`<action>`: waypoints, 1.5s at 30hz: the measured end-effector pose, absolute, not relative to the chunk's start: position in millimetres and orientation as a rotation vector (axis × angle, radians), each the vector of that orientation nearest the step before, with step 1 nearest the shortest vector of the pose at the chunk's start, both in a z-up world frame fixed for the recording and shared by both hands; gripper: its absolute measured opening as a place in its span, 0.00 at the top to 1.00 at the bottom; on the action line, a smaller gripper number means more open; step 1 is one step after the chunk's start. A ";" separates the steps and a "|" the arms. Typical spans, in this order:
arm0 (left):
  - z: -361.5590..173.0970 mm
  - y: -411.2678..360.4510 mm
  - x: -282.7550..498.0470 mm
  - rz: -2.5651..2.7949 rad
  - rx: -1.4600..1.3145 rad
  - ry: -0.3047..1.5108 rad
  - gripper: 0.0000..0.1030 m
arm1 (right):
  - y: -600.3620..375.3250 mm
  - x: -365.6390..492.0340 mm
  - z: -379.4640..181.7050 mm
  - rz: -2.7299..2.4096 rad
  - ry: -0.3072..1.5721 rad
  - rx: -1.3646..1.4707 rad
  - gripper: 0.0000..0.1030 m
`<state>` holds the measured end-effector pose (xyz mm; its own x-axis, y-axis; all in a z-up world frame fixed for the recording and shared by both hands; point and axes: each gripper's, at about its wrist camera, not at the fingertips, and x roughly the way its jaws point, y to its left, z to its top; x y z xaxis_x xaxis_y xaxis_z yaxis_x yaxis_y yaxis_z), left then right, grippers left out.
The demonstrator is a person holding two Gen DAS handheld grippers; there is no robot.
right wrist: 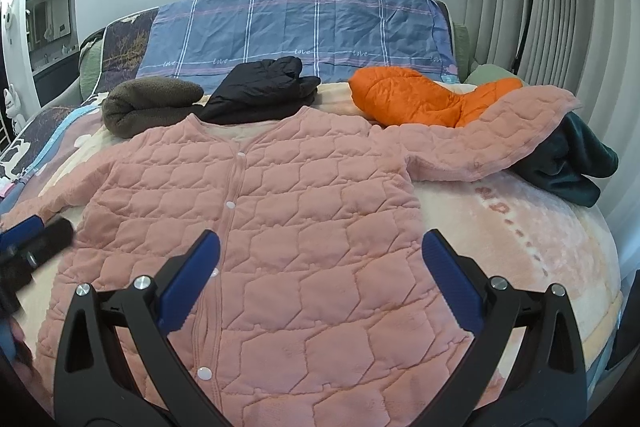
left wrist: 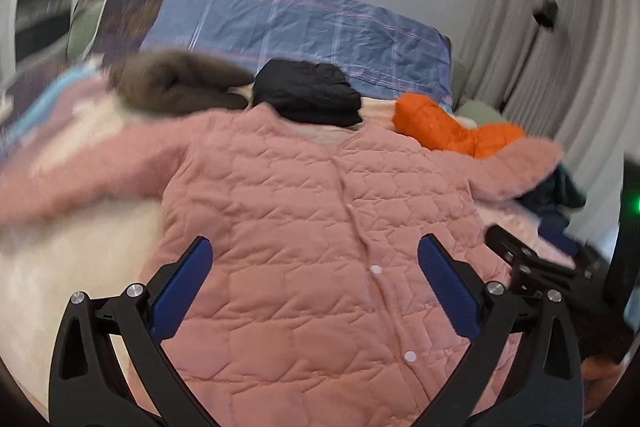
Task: Fold large clothes
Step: 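Grasp the pink jacket sleeve cuff with the left tool and lift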
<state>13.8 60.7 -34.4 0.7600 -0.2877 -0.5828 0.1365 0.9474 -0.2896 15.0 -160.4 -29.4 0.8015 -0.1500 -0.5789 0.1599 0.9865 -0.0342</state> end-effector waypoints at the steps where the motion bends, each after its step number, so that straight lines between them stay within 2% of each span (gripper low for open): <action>1: -39.8 76.1 17.8 -0.220 -0.280 0.688 0.11 | -160.6 16.0 -30.3 -0.169 0.623 0.014 0.02; 3: -51.6 109.2 25.1 -0.186 -0.359 0.718 0.26 | -161.3 17.6 -32.0 -0.174 0.628 0.012 0.02; 5: -63.7 145.5 30.3 -0.130 -0.432 0.737 0.46 | -161.2 20.1 -33.7 -0.177 0.633 0.011 0.02; 6: -68.0 162.2 32.0 -0.102 -0.466 0.742 0.47 | -161.3 21.0 -34.7 -0.176 0.636 0.010 0.02; 15: -119.4 344.7 43.1 0.247 -0.808 0.763 0.45 | -174.9 29.3 -49.8 -0.129 0.707 0.081 0.02; 17: -127.5 370.8 49.5 0.319 -0.835 0.769 0.38 | -181.4 32.2 -55.3 -0.102 0.729 0.108 0.02; 24: -155.8 433.2 71.7 0.399 -1.049 0.733 0.36 | -199.7 36.2 -73.8 -0.092 0.787 0.112 0.02; 25: -157.8 439.1 73.0 0.404 -1.067 0.721 0.43 | -203.8 36.5 -75.4 -0.095 0.796 0.125 0.02; 26: -156.3 441.5 75.4 0.410 -1.076 0.707 0.57 | -207.1 36.5 -76.5 -0.099 0.800 0.136 0.02; 28: -148.5 446.0 81.5 0.409 -1.056 0.684 0.77 | -216.9 36.5 -78.0 -0.111 0.805 0.168 0.02; 31: -112.9 437.7 91.8 0.415 -0.999 0.643 0.85 | -229.5 37.8 -76.5 -0.126 0.804 0.188 0.02; 36: -21.5 376.3 117.6 0.298 -0.790 0.546 0.85 | -245.4 39.4 -74.6 -0.138 0.785 0.201 0.02; 41: 53.7 243.6 149.8 0.069 -0.500 0.494 0.85 | -257.8 38.6 -74.1 -0.136 0.773 0.226 0.02; 45: 59.4 131.4 168.8 -0.140 -0.349 0.534 0.85 | -270.7 34.7 -73.9 -0.154 0.766 0.234 0.02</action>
<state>168.8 131.4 59.4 0.8528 -0.2202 -0.4735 0.0402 0.9318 -0.3608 34.7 -270.7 -73.9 0.7111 -0.0528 -0.7011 0.2223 0.9629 0.1529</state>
